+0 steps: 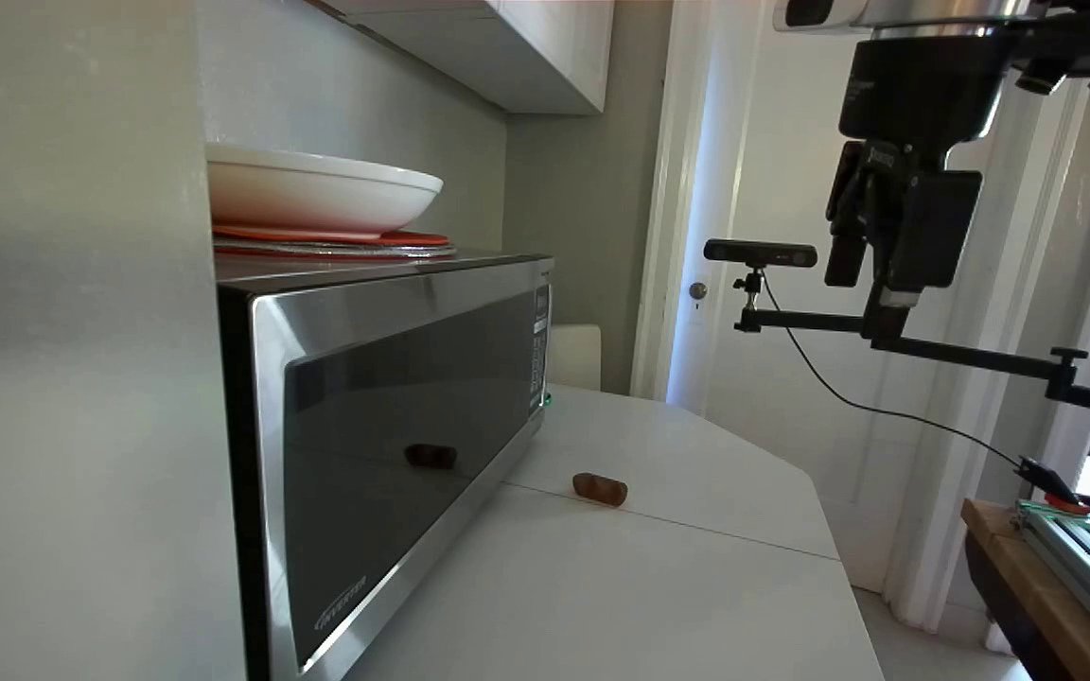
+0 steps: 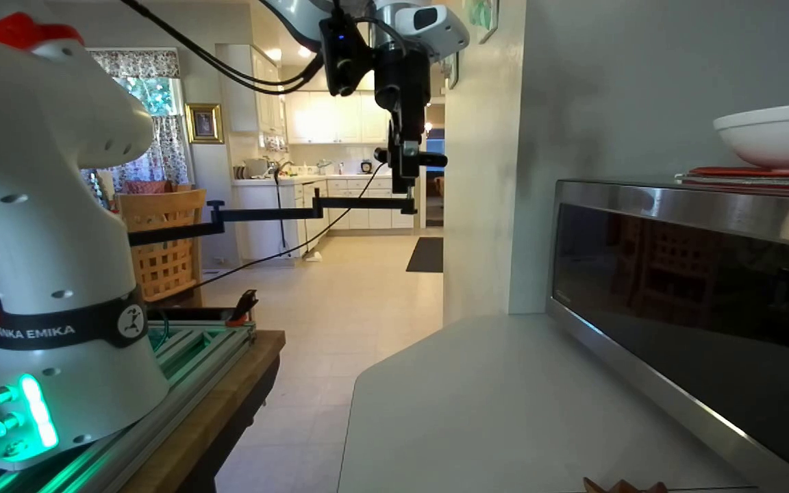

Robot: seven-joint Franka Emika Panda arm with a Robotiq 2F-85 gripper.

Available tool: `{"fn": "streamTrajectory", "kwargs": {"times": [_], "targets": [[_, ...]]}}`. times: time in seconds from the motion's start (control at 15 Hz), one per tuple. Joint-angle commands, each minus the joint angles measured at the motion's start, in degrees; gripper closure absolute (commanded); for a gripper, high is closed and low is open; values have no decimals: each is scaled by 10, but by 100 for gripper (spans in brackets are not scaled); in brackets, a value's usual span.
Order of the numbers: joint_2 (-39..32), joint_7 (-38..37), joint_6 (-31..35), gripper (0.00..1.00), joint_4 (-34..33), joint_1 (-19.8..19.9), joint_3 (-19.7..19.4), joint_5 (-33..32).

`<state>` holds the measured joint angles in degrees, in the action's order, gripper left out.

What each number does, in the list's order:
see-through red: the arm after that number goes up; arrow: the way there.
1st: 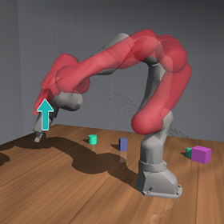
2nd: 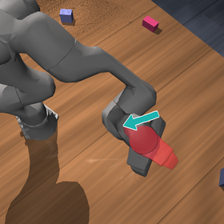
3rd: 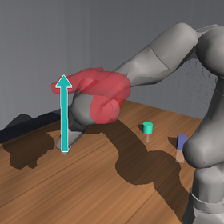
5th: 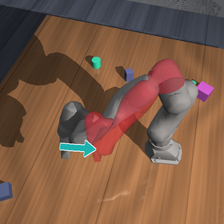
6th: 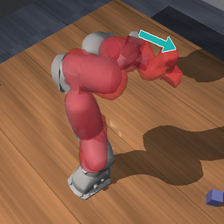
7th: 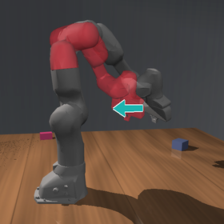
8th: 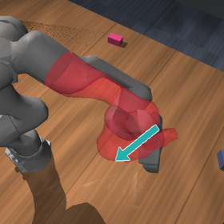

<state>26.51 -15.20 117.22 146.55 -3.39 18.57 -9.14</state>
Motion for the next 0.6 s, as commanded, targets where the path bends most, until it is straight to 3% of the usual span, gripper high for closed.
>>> {"fn": "streamTrajectory", "kwargs": {"times": [0.0,0.2,0.53], "targets": [[-3,-8,3,0,-4,-15,-21,-1],[-12,2,-10,0,-24,-7,-53,41],[-10,37,-21,0,-34,12,-79,26]]}}
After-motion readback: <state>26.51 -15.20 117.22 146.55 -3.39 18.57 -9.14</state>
